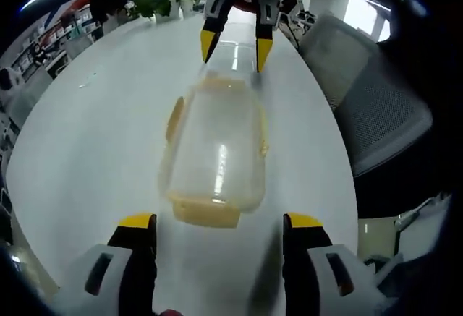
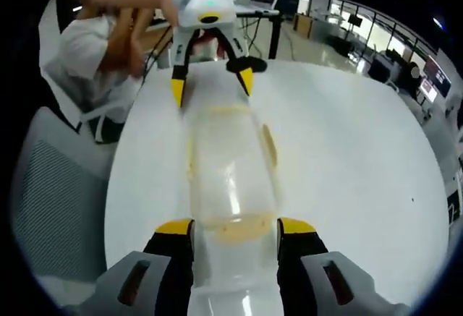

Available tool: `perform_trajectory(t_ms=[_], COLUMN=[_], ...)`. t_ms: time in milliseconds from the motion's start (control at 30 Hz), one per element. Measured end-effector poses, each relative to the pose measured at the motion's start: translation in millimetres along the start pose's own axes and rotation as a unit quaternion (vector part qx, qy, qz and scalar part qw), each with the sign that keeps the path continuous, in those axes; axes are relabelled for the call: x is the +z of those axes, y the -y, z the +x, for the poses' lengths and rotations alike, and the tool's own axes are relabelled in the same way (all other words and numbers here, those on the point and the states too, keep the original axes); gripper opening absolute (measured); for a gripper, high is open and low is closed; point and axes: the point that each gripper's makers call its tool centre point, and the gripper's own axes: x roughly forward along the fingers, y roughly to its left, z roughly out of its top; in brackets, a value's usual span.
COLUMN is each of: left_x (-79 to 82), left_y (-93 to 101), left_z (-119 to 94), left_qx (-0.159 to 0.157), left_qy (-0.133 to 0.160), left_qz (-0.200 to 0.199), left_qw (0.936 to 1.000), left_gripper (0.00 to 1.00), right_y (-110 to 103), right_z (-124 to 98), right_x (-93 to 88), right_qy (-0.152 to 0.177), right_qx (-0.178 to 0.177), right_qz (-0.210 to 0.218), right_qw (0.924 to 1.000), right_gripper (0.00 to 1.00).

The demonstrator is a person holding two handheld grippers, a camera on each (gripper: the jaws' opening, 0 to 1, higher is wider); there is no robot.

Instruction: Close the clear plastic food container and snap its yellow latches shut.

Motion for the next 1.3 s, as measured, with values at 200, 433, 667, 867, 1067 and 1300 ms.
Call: perform_trajectory(t_ms=[200,433,667,867,1067,1300], left_x=[1.8,4.7,2.5,-2.7,-0.8,2.9], left_y=[-3.8,-3.9,-4.9,-3.6,-7.1,-9.8], left_z=[3,9,12,16,18,22], left_qx=[-0.001,-0.007,-0.013,-0.014,-0.012,-0.012], left_qy=[-0.007,-0.016,-0.025,-0.042,-0.042,-0.038], left_qz=[0.011,0.025,0.023,0.024,0.026,0.022], left_qw=[0.9999,0.9995,0.9993,0.9987,0.9987,0.999], left_gripper=[0.69,0.66,0.66,0.66,0.63,0.61], right_y=[3,7,5,5,5,5], right_z=[7,11,16,21,26,30], right_x=[-3.5,-6.1,-14.5,-21.2,-19.7,-23.7], right_qy=[-0.019,-0.033,-0.06,-0.078,-0.083,-0.093], right_qx=[0.002,0.006,0.019,0.015,0.022,0.028], right_qz=[-0.008,-0.015,-0.021,-0.037,-0.045,-0.048], right_qw=[0.9998,0.9993,0.9978,0.9962,0.9953,0.9941], right_gripper=[0.47,0.47,0.46,0.44,0.43,0.4])
